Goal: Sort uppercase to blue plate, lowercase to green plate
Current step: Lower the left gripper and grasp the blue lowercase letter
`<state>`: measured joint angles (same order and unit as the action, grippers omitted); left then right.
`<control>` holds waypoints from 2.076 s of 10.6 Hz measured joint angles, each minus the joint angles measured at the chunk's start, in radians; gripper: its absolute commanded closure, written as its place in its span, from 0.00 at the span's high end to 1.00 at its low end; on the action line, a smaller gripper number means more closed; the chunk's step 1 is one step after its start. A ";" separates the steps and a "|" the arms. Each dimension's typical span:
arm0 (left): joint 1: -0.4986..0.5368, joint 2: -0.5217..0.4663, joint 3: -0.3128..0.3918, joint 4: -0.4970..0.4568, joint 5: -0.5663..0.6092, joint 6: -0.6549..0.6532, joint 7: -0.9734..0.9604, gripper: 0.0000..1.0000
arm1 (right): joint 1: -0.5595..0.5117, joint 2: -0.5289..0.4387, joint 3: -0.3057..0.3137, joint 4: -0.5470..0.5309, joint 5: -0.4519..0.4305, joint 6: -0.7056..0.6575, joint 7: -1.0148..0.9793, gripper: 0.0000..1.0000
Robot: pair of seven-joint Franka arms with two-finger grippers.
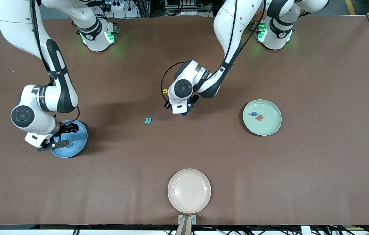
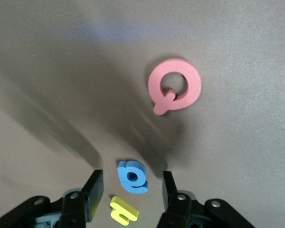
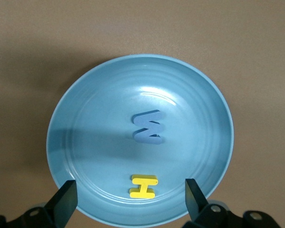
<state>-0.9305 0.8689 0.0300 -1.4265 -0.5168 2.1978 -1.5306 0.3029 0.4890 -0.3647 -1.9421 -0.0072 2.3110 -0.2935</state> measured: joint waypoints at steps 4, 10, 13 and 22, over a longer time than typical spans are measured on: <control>0.000 0.005 0.000 0.000 -0.008 -0.001 0.000 0.54 | 0.000 0.000 0.000 0.000 0.000 0.000 0.000 1.00; 0.000 0.010 0.001 0.002 -0.026 0.001 0.007 0.30 | 0.002 0.000 0.000 0.000 0.000 0.000 0.000 1.00; 0.000 0.010 0.001 0.003 -0.028 0.002 0.008 0.21 | 0.003 0.000 0.000 0.000 0.000 0.000 0.000 1.00; 0.002 0.010 0.002 0.006 -0.029 -0.022 0.028 0.15 | 0.006 0.000 0.000 0.000 0.000 0.000 0.000 1.00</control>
<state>-0.9281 0.8790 0.0323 -1.4201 -0.5458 2.1763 -1.5029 0.3092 0.4894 -0.3645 -1.9421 -0.0072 2.3109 -0.2934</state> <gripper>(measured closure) 0.727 0.000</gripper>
